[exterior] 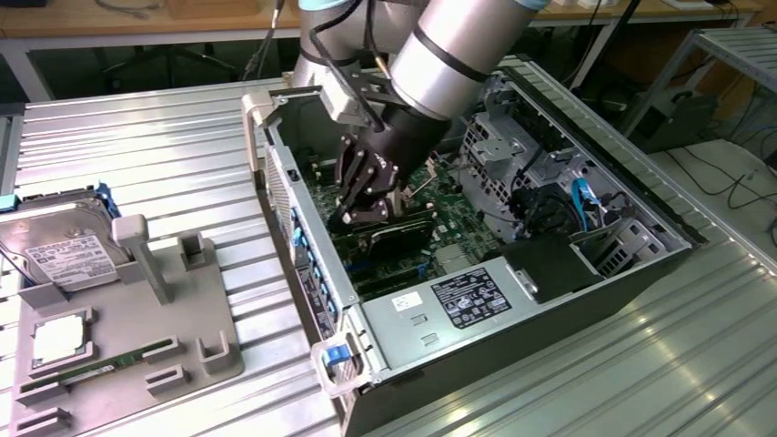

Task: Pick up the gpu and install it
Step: 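Press down on the gpu until it lock into place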

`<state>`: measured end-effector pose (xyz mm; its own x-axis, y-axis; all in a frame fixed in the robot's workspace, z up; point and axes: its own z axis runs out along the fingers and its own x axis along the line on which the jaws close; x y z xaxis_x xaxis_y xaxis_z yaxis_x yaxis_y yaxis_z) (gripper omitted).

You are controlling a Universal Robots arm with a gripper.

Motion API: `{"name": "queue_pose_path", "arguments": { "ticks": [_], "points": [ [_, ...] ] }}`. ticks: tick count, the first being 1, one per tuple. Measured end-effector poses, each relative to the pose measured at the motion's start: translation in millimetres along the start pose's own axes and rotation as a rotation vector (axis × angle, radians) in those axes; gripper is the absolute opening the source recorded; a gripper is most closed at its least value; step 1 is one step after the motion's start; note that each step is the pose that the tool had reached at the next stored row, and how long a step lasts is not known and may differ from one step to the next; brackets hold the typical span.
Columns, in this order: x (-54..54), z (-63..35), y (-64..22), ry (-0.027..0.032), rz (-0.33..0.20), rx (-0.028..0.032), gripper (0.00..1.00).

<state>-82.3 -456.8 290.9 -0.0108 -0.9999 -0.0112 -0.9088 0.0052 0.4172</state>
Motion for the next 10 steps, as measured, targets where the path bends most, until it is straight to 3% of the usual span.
{"name": "queue_pose_path", "arguments": {
  "ticks": [1,2,3,6,10],
  "points": [
    [0.0,-0.5,-1.4,0.0000,0.000,-0.0186,0.11],
    [0.0,-0.5,-1.4,0.0001,0.000,-0.0330,0.11],
    [0.0,-0.2,-1.5,0.0001,0.001,-0.0414,0.11],
    [0.0,1.7,-2.1,0.0001,0.001,-0.0493,0.11],
    [0.0,3.7,-2.3,0.0003,0.001,-0.0535,0.11]
  ]
}}
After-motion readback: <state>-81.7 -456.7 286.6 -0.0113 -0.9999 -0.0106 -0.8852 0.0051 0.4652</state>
